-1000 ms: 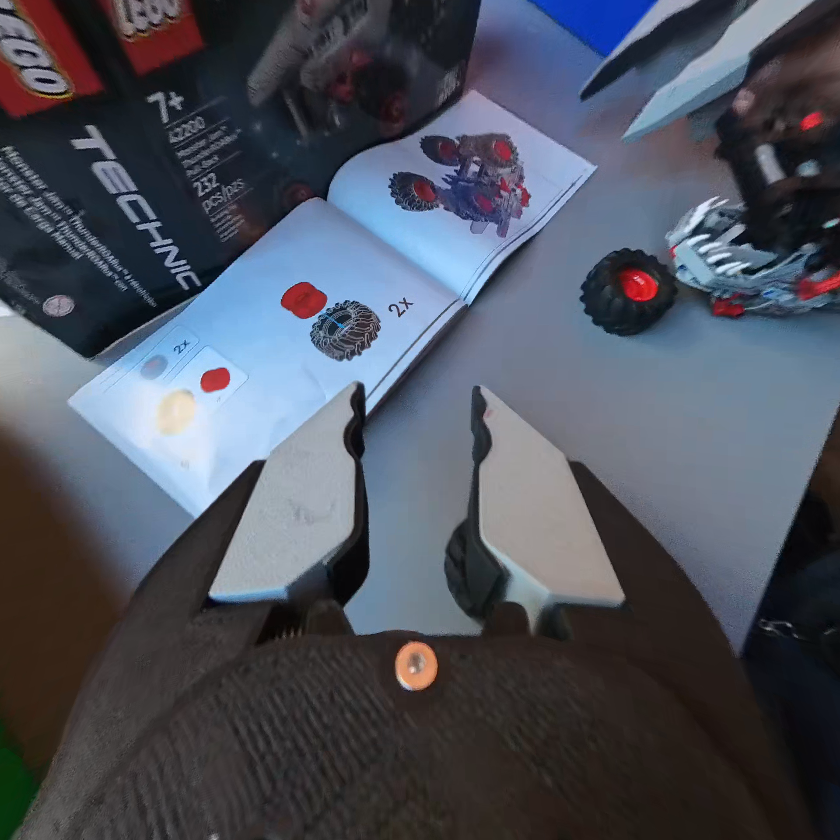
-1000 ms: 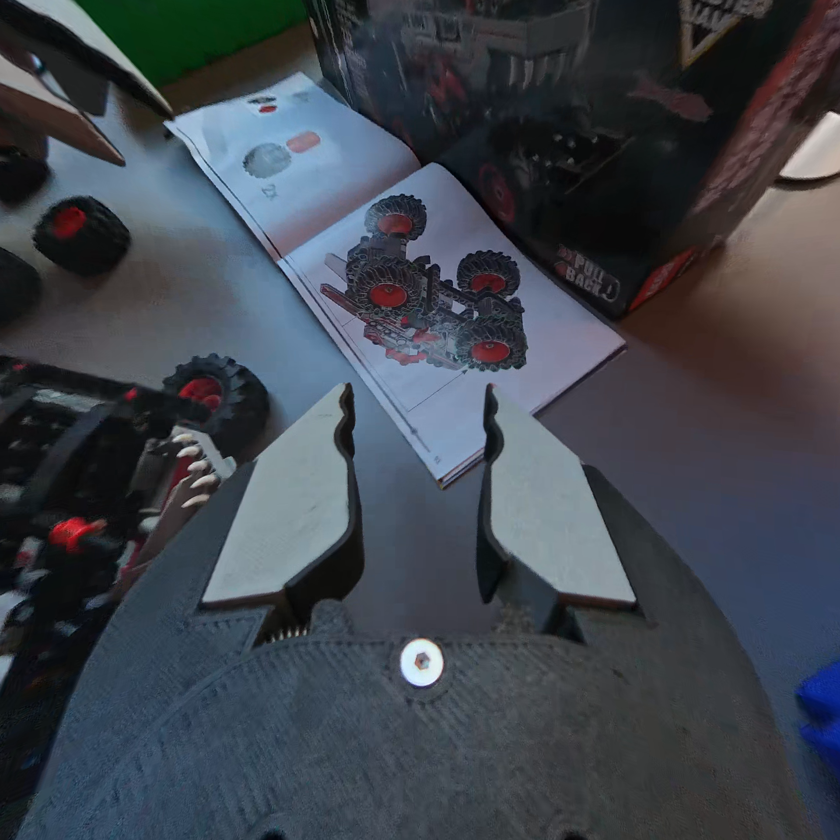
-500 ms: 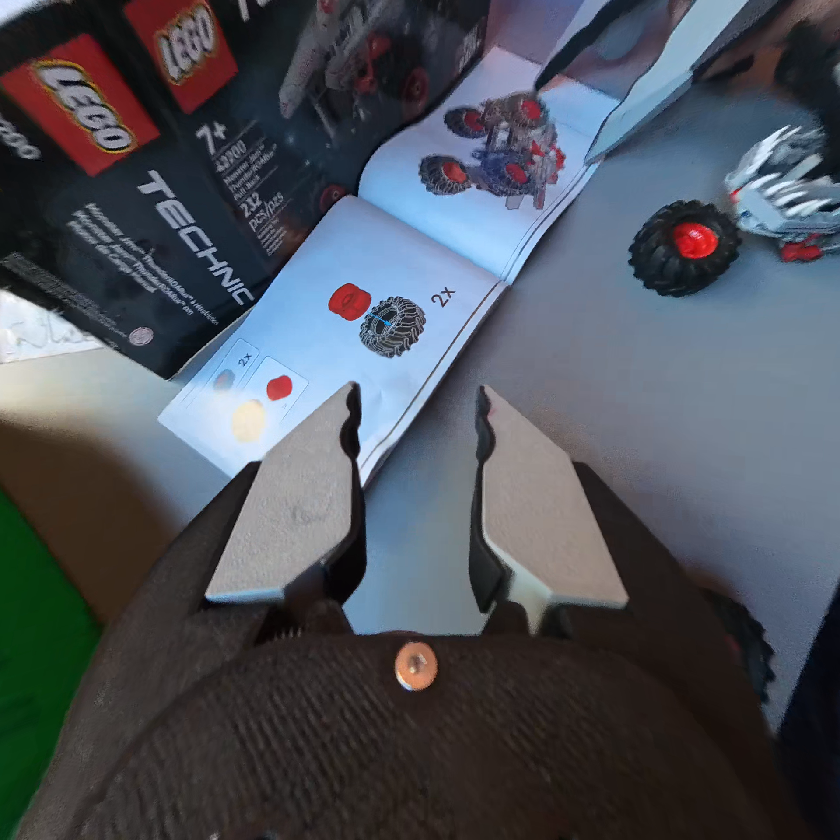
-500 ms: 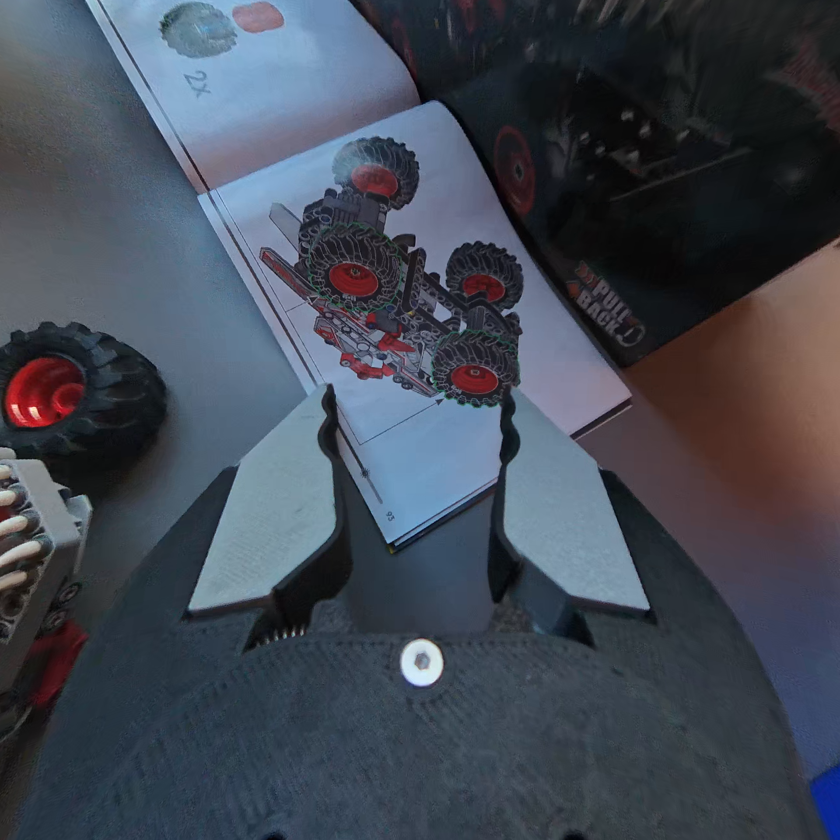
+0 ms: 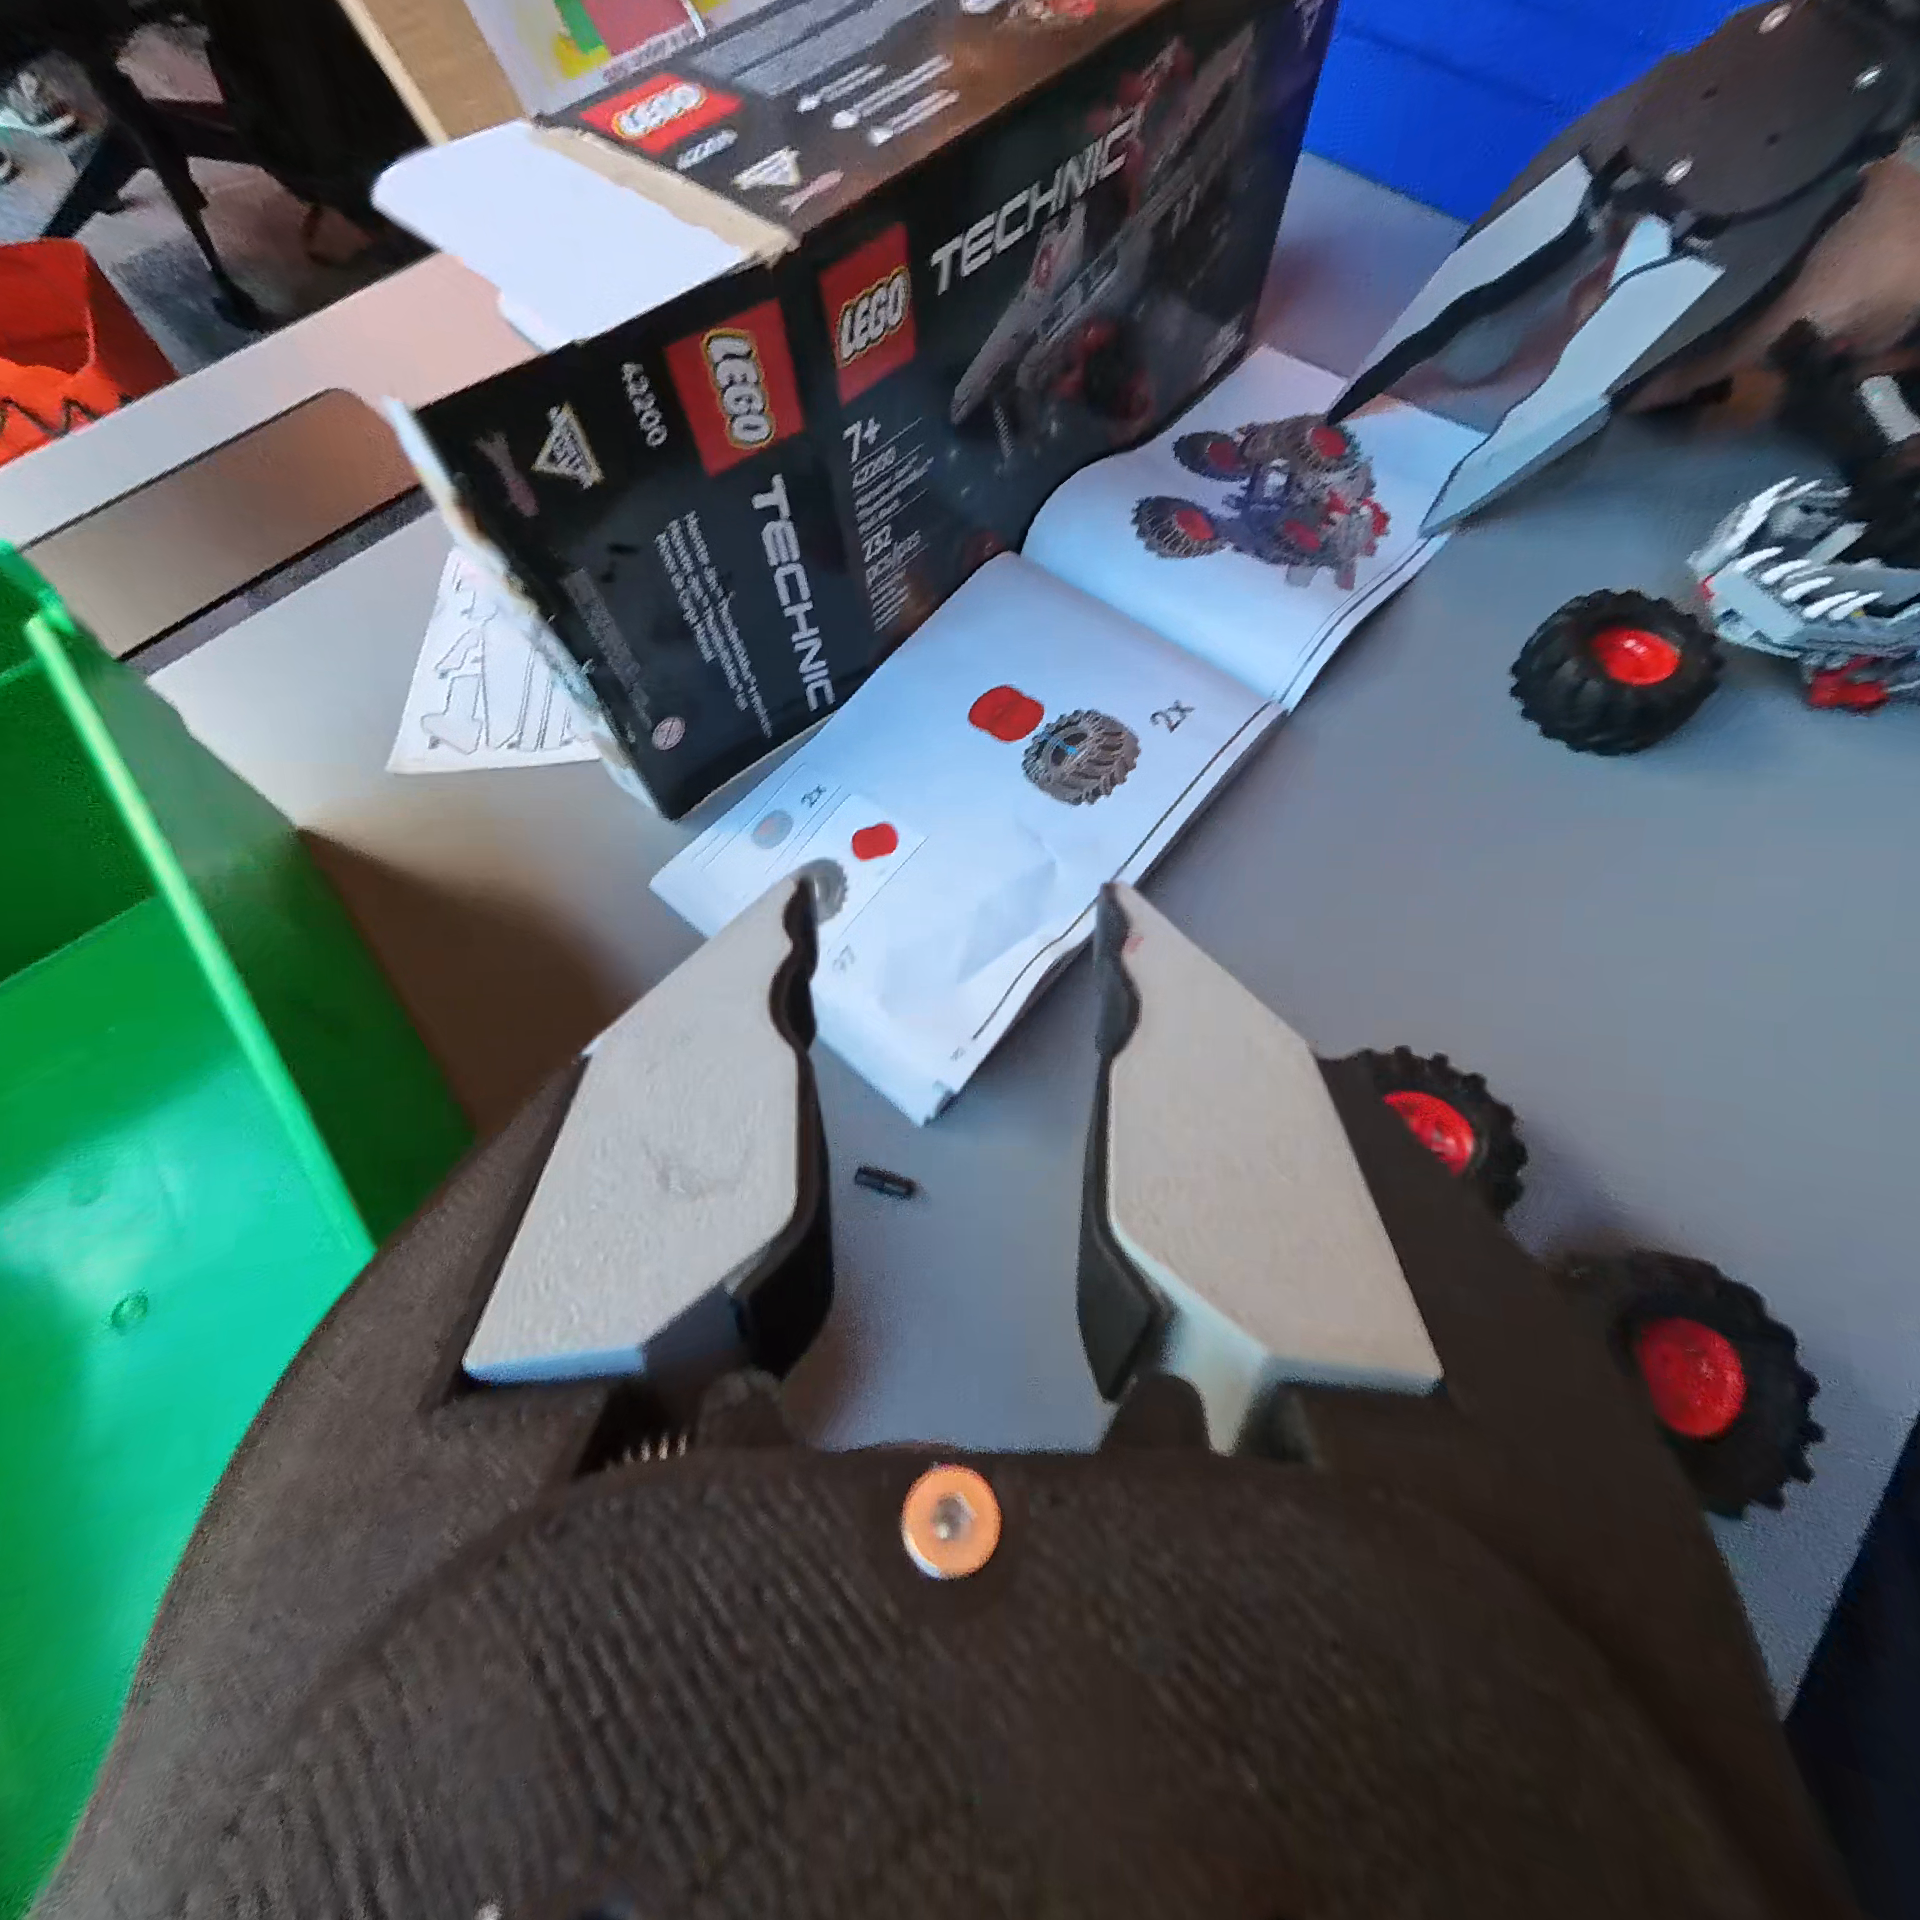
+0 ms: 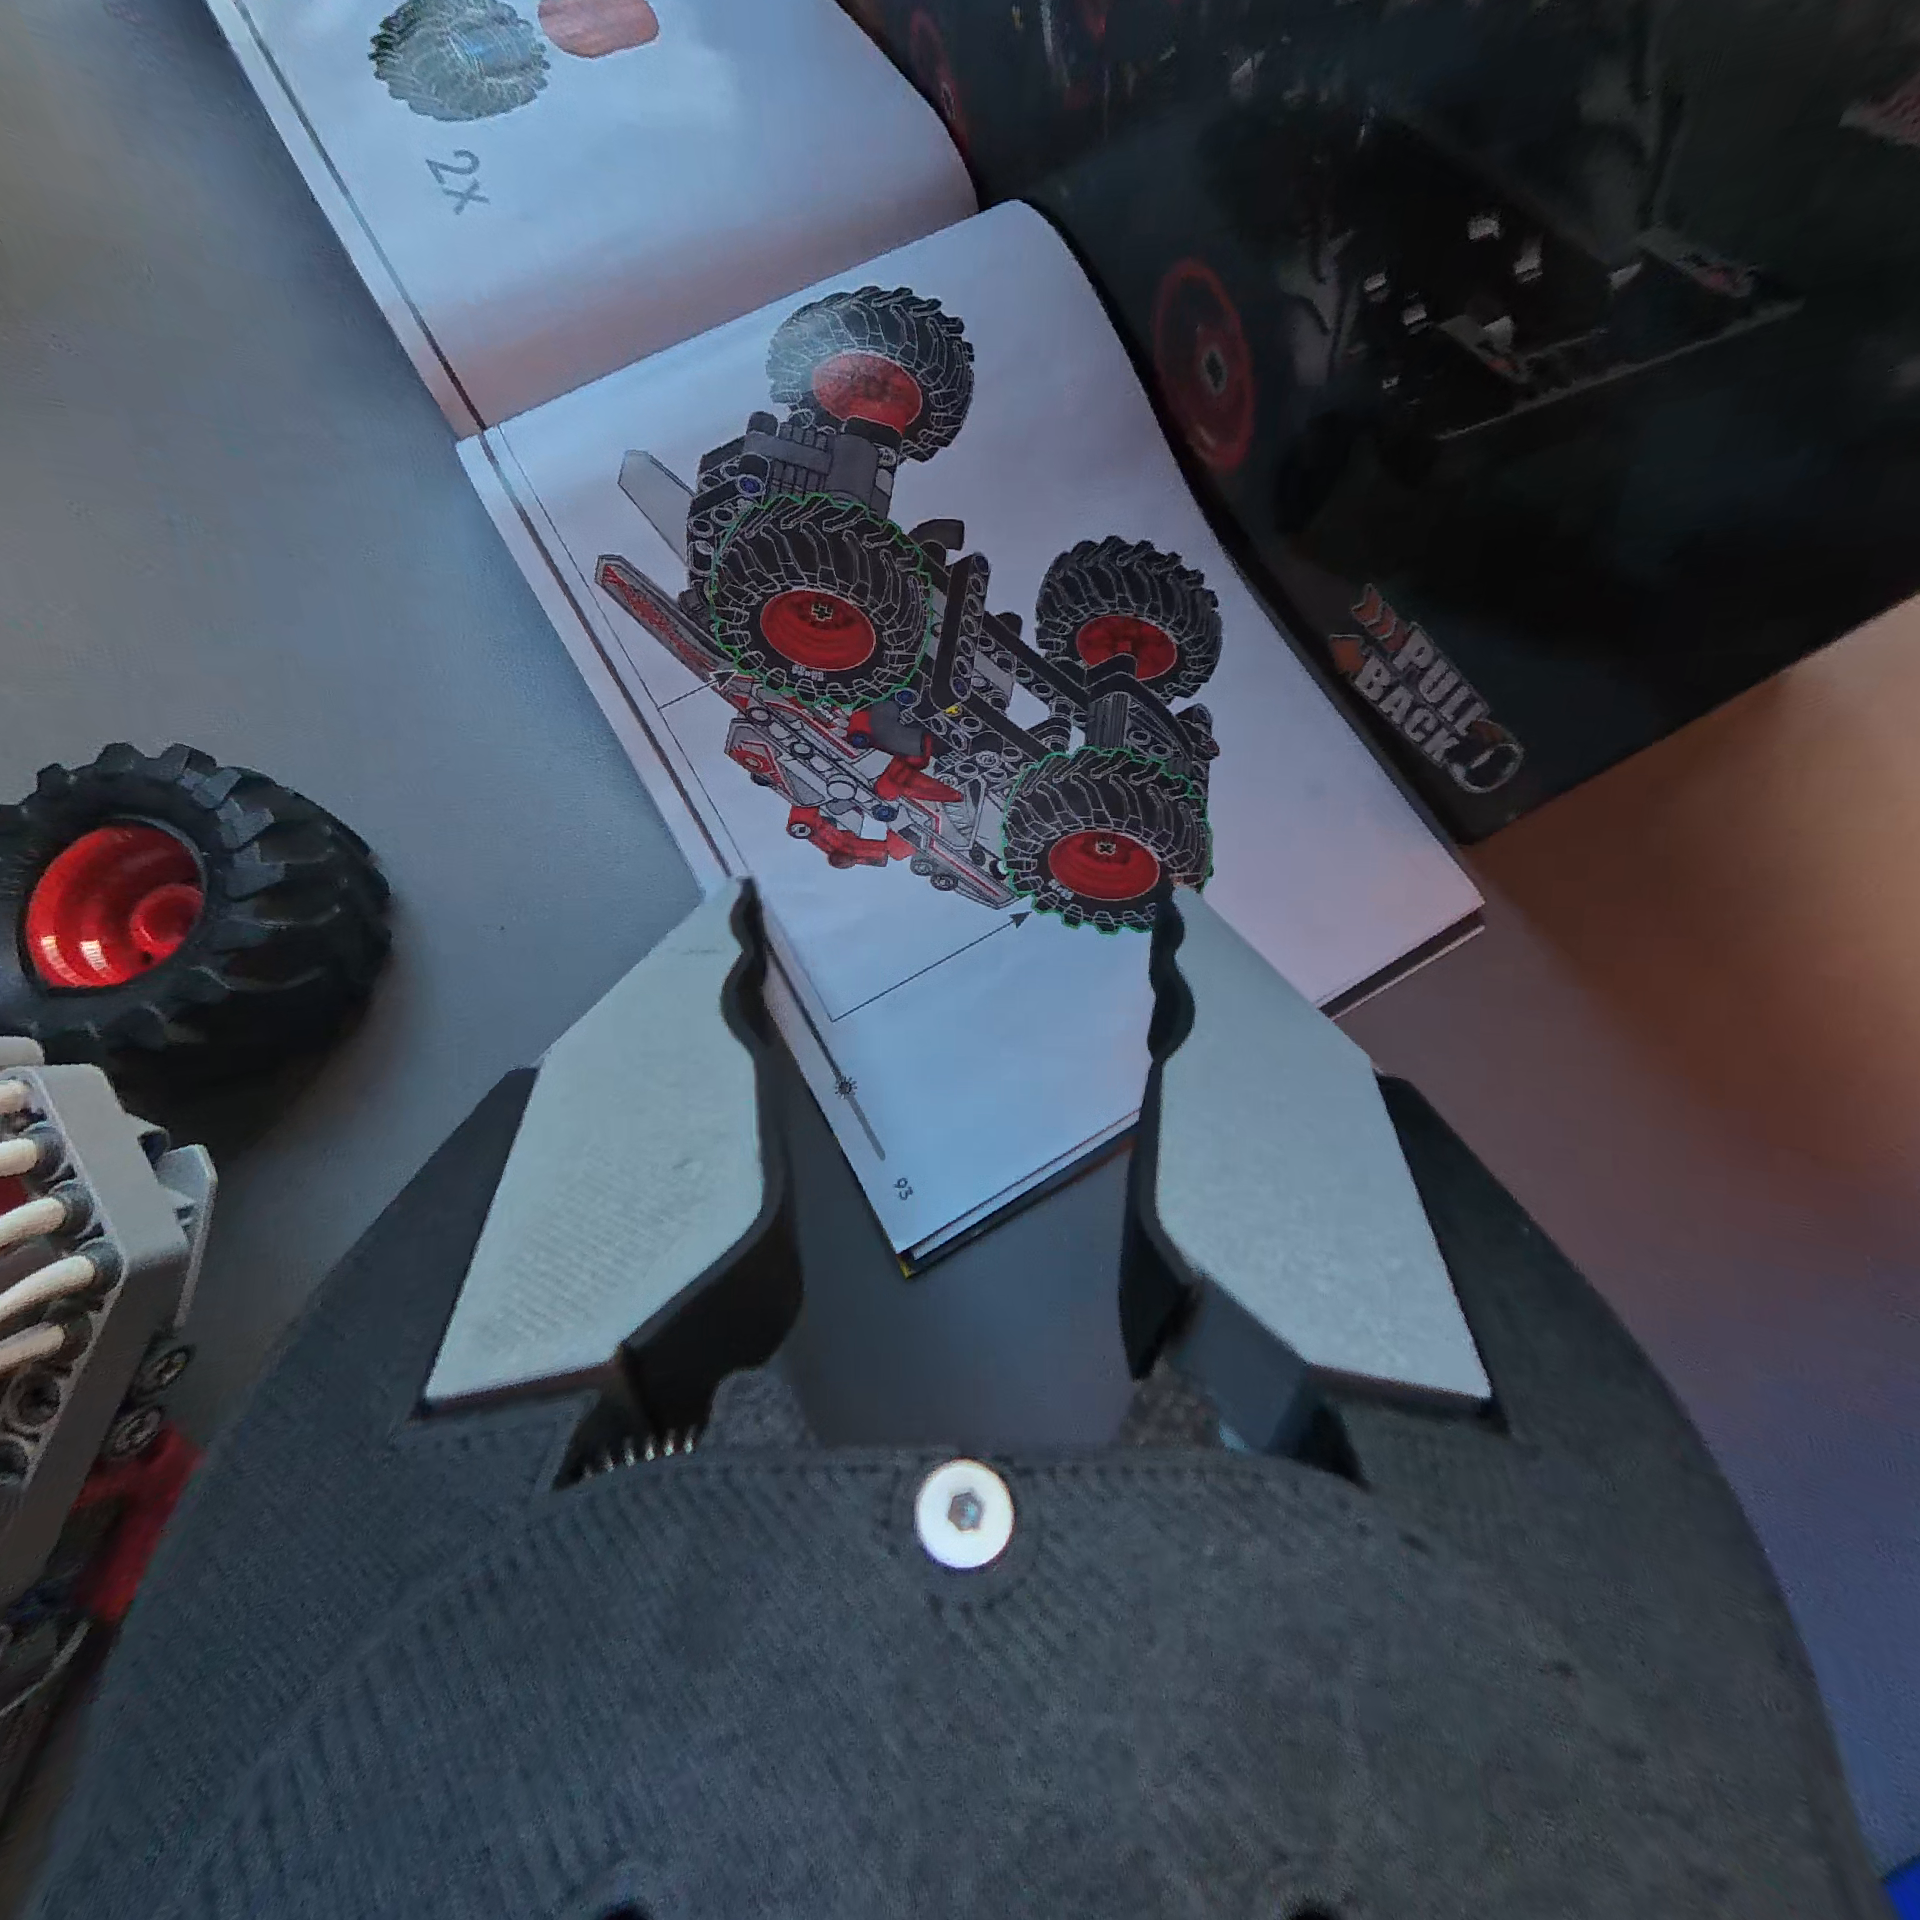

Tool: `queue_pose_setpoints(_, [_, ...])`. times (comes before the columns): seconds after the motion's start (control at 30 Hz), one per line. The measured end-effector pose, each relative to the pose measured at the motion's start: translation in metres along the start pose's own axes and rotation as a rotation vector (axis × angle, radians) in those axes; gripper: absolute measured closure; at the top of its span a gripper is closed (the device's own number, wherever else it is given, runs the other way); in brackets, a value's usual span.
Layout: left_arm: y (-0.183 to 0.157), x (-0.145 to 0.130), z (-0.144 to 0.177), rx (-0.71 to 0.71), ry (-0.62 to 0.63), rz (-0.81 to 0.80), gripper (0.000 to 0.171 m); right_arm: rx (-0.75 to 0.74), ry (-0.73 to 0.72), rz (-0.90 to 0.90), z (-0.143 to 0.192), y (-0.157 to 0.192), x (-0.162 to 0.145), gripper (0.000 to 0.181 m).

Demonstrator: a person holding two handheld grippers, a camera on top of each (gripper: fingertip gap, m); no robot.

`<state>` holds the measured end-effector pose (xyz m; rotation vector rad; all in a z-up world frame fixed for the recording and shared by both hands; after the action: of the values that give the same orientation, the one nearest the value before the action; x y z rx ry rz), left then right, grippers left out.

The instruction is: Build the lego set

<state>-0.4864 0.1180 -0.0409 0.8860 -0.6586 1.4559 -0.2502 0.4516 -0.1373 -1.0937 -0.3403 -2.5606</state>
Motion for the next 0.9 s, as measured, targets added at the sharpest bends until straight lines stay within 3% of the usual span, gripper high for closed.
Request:
queue_pose_setpoints(0.03, [0.002, -0.003, 0.002, 0.002, 0.011, 0.008, 0.12, 0.014, 0.003, 0.012, 0.0, 0.001, 0.0, 0.105])
queue_pose_setpoints(0.2, [-0.005, -0.024, -0.004, -0.072, 0.115, 0.041, 0.118, 0.046, 0.003, 0.048, -0.002, 0.006, 0.001, 0.117])
queue_pose_setpoints(0.27, [-0.006, -0.032, -0.011, -0.029, 0.182, 0.005, 0.119, 0.045, 0.001, 0.048, -0.002, 0.006, 0.002, 0.119])
queue_pose_setpoints(0.33, [-0.009, -0.035, -0.017, -0.009, 0.217, -0.014, 0.118, 0.047, -0.002, 0.065, -0.001, 0.008, 0.002, 0.149])
queue_pose_setpoints(0.4, [-0.016, -0.034, -0.024, -0.048, 0.215, -0.01, 0.119, 0.042, -0.002, 0.075, -0.002, 0.009, 0.002, 0.157])
queue_pose_setpoints(0.47, [-0.017, -0.037, -0.032, -0.026, 0.256, -0.029, 0.119, 0.044, -0.001, 0.08, -0.003, 0.01, 0.003, 0.157])
queue_pose_setpoints(0.57, [-0.018, -0.039, -0.043, 0.03, 0.298, -0.08, 0.119, 0.045, -0.012, 0.079, -0.002, 0.01, 0.004, 0.125])
queue_pose_setpoints(0.7, [-0.017, -0.042, -0.054, 0.036, 0.313, -0.066, 0.121, 0.098, -0.051, 0.062, 0.003, 0.011, 0.003, 0.112])
queue_pose_setpoints(0.77, [-0.016, -0.045, -0.059, 0.04, 0.339, -0.061, 0.121, 0.084, -0.005, 0.041, 0.0, 0.009, 0.001, 0.112])
queue_pose_setpoints(0.9, [-0.013, -0.046, -0.064, 0.042, 0.335, -0.054, 0.132, 0.069, 0.002, 0.079, -0.003, 0.012, 0.002, 0.128])
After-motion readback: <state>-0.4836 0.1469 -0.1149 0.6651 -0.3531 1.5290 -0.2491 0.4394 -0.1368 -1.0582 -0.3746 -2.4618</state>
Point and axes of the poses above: each gripper's, where its closed fingertips meet, z back along the fingers, x out of its top, y = z × x across the jaws, the point moved 9 cm from there along z, back along the fingers, and after that the axes turned 8 degrees about x, right-handed, at the moved point
